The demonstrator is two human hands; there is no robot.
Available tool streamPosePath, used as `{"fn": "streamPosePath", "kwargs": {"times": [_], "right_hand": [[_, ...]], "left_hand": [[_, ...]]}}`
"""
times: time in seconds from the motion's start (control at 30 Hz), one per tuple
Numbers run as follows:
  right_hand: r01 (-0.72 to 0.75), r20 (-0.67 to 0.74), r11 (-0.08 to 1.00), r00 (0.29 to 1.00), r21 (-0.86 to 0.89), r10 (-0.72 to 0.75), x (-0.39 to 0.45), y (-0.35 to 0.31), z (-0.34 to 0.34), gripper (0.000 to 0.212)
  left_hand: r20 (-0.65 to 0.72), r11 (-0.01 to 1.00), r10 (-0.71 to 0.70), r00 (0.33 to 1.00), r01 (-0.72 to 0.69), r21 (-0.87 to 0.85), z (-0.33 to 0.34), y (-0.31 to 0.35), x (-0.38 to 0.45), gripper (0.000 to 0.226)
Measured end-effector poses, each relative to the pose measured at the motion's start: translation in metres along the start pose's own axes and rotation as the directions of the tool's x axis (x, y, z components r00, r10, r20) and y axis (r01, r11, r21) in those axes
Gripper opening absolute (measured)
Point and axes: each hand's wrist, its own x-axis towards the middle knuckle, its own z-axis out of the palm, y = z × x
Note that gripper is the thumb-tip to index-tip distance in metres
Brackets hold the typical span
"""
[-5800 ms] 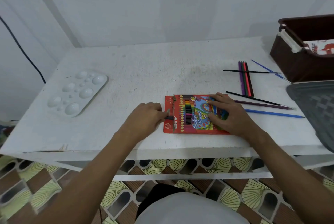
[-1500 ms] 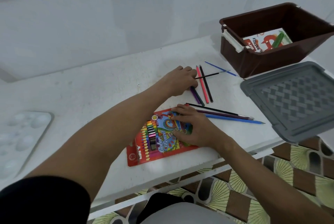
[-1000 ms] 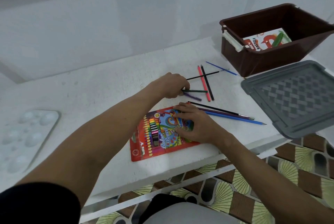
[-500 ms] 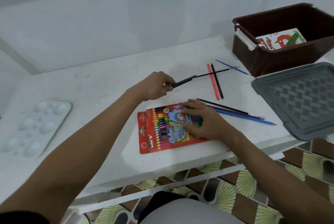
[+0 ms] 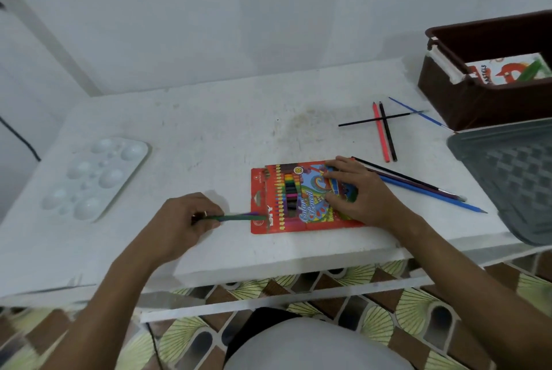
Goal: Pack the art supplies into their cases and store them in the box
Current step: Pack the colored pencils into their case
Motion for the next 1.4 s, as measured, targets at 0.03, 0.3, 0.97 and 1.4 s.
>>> {"fn": "streamPosePath", "kwargs": {"times": [0.03,0.3,0.97,1.4], "right_hand": [[0.0,0.0,1.0,1.0,-0.002,0.0,0.0,0.0,0.0,0.051],[0.0,0.031,1.0,1.0,-0.011,0.0,-0.001,-0.001,-0.001,0.051],[0.012,0.017,1.0,1.0,-0.018,-0.012,-0.002,-0.003,-0.002,0.05],[0.014,0.022,1.0,1.0,-0.008,-0.014,-0.001,0.002,0.001,0.052]], "left_hand": [[0.006,1.0,0.009,1.0,-0.009,-0.007,0.002,-0.003,-0.004,0.014],[-0.035,0.987,0.153,0.988,-0.151,0.063,0.019,0.003,0.009,0.022],[-0.048,0.987,0.159,0.986,-0.159,0.0,0.038,0.021,0.01,0.021],[-0.111,0.995,0.055,0.992,-0.064,-0.077,0.039,0.02,0.002,0.036]]}}
